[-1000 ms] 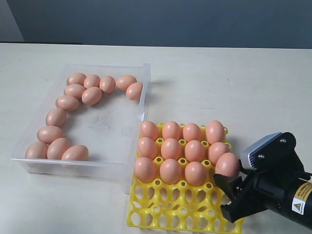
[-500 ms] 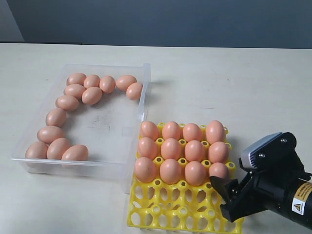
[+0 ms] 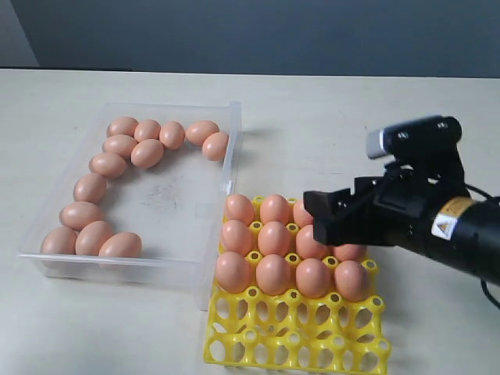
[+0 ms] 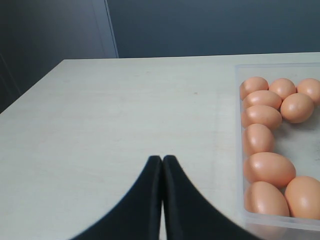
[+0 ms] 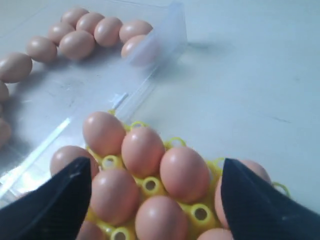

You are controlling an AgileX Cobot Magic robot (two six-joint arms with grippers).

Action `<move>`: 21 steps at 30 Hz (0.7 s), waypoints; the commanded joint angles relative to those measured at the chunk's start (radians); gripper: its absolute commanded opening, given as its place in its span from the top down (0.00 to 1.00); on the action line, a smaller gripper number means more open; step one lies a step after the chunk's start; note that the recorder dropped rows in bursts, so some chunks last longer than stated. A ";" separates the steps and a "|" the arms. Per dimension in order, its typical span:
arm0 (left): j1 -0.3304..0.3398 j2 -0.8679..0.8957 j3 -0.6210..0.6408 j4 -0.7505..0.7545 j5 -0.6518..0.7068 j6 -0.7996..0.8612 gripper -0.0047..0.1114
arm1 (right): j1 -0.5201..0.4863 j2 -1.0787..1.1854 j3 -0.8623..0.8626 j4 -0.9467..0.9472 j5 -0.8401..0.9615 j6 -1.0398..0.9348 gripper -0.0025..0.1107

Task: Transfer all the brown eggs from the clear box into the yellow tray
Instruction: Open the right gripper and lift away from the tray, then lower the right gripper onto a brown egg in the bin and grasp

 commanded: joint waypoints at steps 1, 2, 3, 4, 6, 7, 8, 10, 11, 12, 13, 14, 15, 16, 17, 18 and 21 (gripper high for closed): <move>-0.005 -0.005 0.004 0.000 -0.011 0.000 0.96 | -0.004 0.057 -0.218 0.000 0.267 -0.001 0.41; -0.005 -0.005 0.004 0.000 -0.011 0.000 0.96 | -0.004 0.078 -0.267 0.000 0.288 -0.001 0.41; -0.005 -0.005 0.004 0.000 -0.011 0.000 0.96 | -0.004 0.101 -0.317 -0.002 0.306 -0.003 0.41; -0.005 -0.005 0.004 0.000 -0.011 0.000 0.96 | -0.004 0.127 -0.357 -0.002 0.326 -0.011 0.41; -0.005 -0.005 0.004 0.000 -0.011 0.000 0.96 | -0.004 0.185 -0.461 -0.011 0.385 -0.022 0.41; -0.005 -0.005 0.004 0.000 -0.011 0.000 0.96 | -0.004 0.211 -0.504 -0.013 0.418 -0.026 0.41; -0.005 -0.005 0.004 0.000 -0.011 0.000 0.96 | -0.004 0.252 -0.565 -0.018 0.453 -0.037 0.41; -0.005 -0.005 0.004 0.000 -0.011 0.000 0.96 | -0.004 0.309 -0.654 -0.020 0.512 -0.058 0.41; -0.005 -0.005 0.004 0.000 -0.011 0.000 0.96 | -0.004 0.355 -0.702 -0.020 0.548 -0.082 0.41; -0.005 -0.005 0.004 0.000 -0.011 0.000 0.96 | -0.004 0.384 -0.748 -0.017 0.569 -0.096 0.41; -0.005 -0.005 0.004 0.000 -0.011 0.000 0.96 | -0.004 0.422 -0.794 -0.017 0.597 -0.114 0.41; -0.005 -0.005 0.004 0.000 -0.011 0.000 0.96 | -0.004 0.487 -0.874 -0.017 0.655 -0.138 0.41; -0.005 -0.005 0.004 0.000 -0.011 0.000 0.96 | -0.004 0.522 -0.916 -0.017 0.687 -0.146 0.41; -0.005 -0.005 0.004 0.000 -0.011 0.000 0.96 | -0.004 0.555 -0.948 -0.017 0.718 -0.153 0.41; -0.005 -0.005 0.004 0.000 -0.011 0.000 0.96 | -0.004 0.588 -0.985 -0.017 0.747 -0.159 0.41; -0.005 -0.005 0.004 0.000 -0.011 0.000 0.96 | -0.004 0.619 -1.021 -0.017 0.770 -0.160 0.41; -0.005 -0.005 0.004 0.000 -0.011 0.000 0.96 | -0.004 0.751 -1.178 0.044 0.867 -0.177 0.41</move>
